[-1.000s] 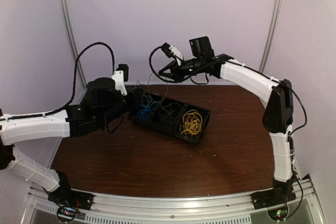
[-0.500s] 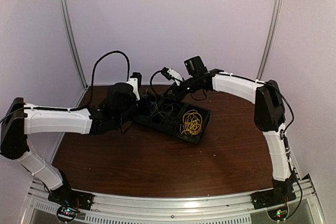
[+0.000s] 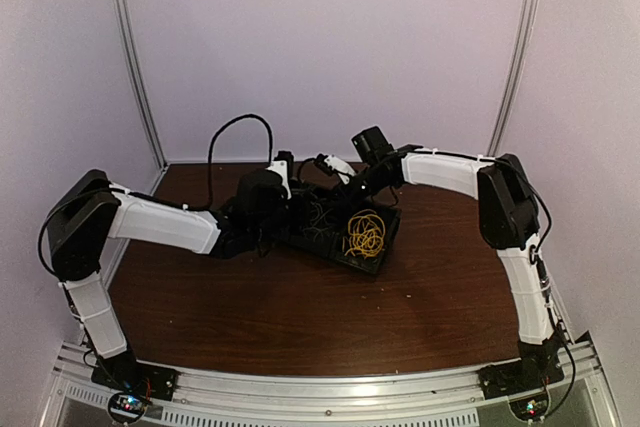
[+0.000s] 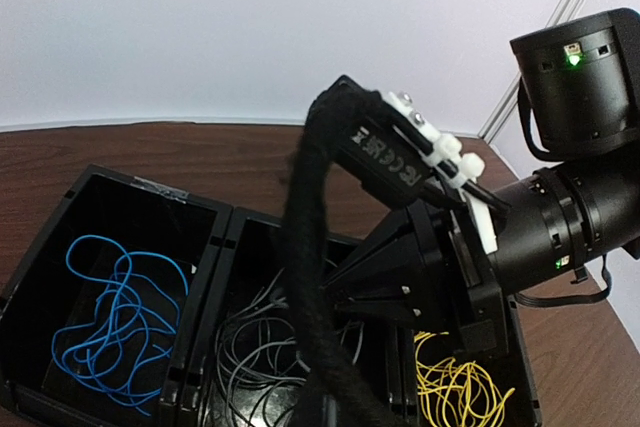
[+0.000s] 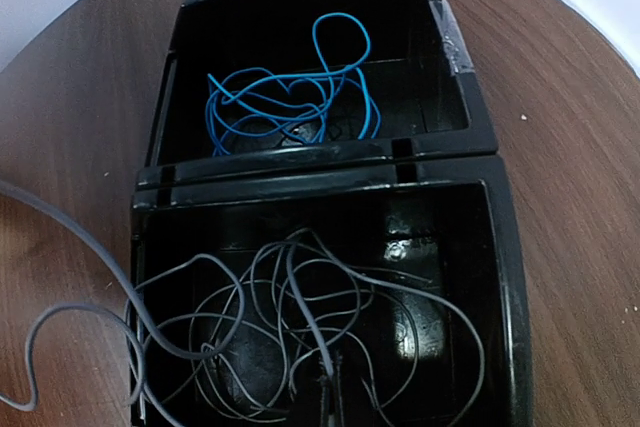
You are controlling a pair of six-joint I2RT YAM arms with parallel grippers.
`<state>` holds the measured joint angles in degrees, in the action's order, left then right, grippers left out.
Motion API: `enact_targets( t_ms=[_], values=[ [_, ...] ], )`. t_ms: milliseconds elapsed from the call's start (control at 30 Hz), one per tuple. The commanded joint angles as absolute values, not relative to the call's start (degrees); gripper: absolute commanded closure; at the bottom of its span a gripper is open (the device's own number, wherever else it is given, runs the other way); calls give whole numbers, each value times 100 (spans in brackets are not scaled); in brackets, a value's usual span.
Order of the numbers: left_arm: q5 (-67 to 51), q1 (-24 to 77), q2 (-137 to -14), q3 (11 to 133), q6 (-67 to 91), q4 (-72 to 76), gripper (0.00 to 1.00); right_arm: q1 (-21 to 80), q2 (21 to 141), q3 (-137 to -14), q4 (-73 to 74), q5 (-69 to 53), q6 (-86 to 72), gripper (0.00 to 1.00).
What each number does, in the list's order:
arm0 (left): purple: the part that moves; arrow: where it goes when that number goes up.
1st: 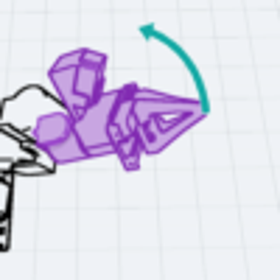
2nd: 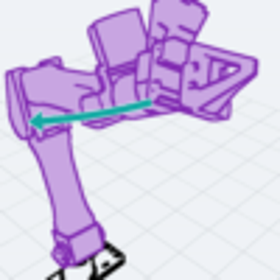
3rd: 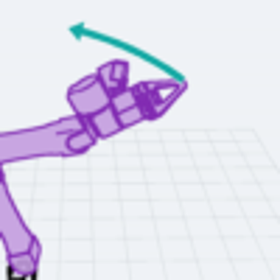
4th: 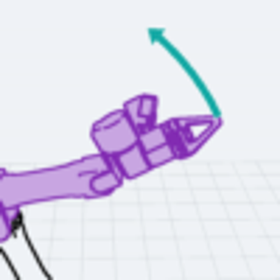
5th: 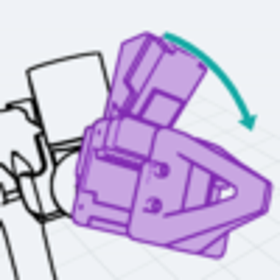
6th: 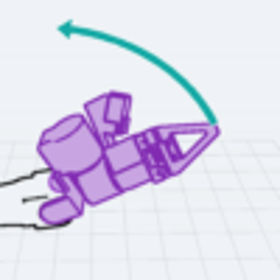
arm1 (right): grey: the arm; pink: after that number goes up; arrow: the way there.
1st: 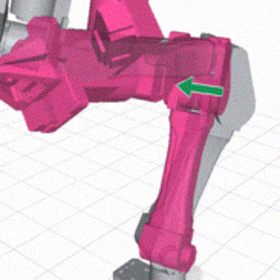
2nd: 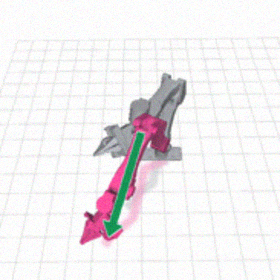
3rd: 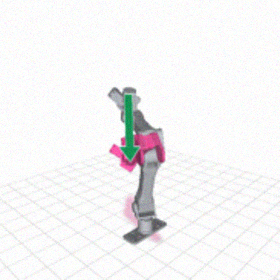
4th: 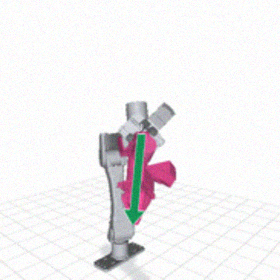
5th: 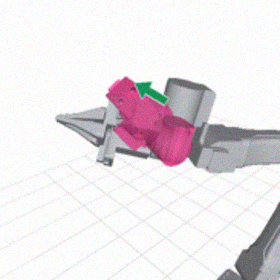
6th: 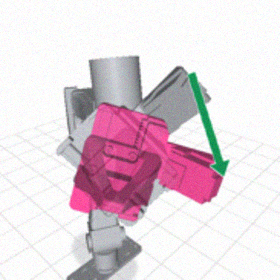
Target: Untangle the cables
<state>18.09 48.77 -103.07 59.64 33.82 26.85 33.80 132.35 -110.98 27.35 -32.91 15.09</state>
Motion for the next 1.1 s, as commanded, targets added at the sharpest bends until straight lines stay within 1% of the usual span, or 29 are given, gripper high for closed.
enact_targets(
  t_ms=[0, 133, 267, 400, 533, 767, 1067],
  values=[
    [1713, 4825, -10621, 6225, 3485, 3324, 100, 3394, 13139, -11070, 2928, -3040, 1637, 90],
    [1654, 4791, -10907, 6279, 3533, 3406, 100, 3329, 12902, -11016, 3151, -3032, 1716, 74],
    [1558, 4747, -11206, 6392, 3559, 3479, 100, 3221, 12494, -10771, 3243, -2986, 1806, 67],
    [1461, 4733, -11631, 6687, 3520, 3490, 100, 3113, 12120, -10525, 3272, -2857, 1837, 64],
    [1299, 4715, -12030, 7073, 3451, 3433, 100, 2972, 11651, -10166, 3313, -3056, 1869, 60],
    [1173, 4680, -12563, 7645, 3313, 3108, 100, 2648, 10517, -9368, 3310, -3312, 1867, 59],
    [902, 4684, -12474, 7698, 3273, 2676, 100, 2182, 8842, -8192, 3191, -3290, 1970, 57]
  ],
)
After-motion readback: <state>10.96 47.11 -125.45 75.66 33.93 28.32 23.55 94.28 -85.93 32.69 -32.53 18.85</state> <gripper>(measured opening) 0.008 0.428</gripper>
